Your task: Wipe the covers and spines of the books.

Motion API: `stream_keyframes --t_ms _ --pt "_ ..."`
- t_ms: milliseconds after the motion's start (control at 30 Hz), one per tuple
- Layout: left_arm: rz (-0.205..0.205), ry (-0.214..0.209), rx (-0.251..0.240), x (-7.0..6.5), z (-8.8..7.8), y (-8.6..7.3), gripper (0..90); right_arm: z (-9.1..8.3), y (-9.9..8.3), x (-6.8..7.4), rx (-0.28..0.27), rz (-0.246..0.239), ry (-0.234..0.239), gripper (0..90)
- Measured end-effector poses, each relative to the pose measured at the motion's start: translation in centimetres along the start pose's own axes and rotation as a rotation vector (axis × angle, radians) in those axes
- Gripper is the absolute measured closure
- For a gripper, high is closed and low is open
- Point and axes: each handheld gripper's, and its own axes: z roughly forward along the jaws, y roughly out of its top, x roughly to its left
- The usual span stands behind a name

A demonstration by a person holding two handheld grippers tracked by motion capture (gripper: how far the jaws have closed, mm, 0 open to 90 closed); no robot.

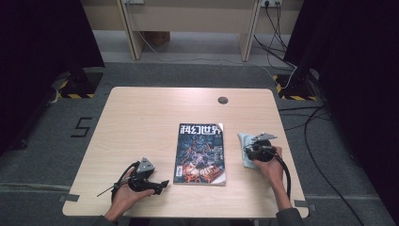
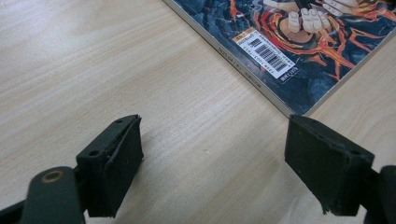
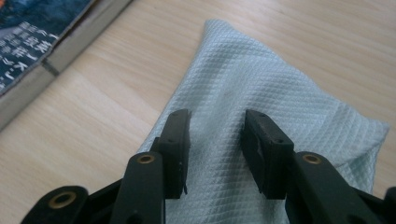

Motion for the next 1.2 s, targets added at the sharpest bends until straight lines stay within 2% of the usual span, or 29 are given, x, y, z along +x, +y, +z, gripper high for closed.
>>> stream_keyframes --t_ms 133,267,467,700,967,1033,1200 --pt "0.011 0.004 -0.001 0.0 0.1 0.0 18.3 0.7 0.6 0.4 -0.017 -0.009 0.033 61.3" --pt "0.031 0.007 0.005 -0.1 0.1 0.0 17.7 0.9 0.8 0.5 -0.022 0.000 0.029 57.5" --pt "0.089 0.019 0.025 -0.4 0.3 0.0 15.6 0.1 0.7 0.0 -0.039 0.050 0.031 43.3" --pt "0.092 0.020 0.018 -0.3 0.3 -0.1 15.3 -1.4 0.5 0.0 -0.056 0.083 0.056 33.4" --pt "0.092 0.020 0.012 -0.3 0.3 -0.1 15.0 -2.6 0.5 1.0 -0.085 0.091 0.084 30.2" --pt "0.094 0.017 0.011 -0.3 0.3 -0.1 15.0 -2.9 0.4 1.2 -0.109 0.089 0.083 30.7" --pt "0.095 0.018 0.006 -0.3 0.3 -0.2 14.9 -3.5 0.0 1.6 -0.107 0.099 0.095 30.3"
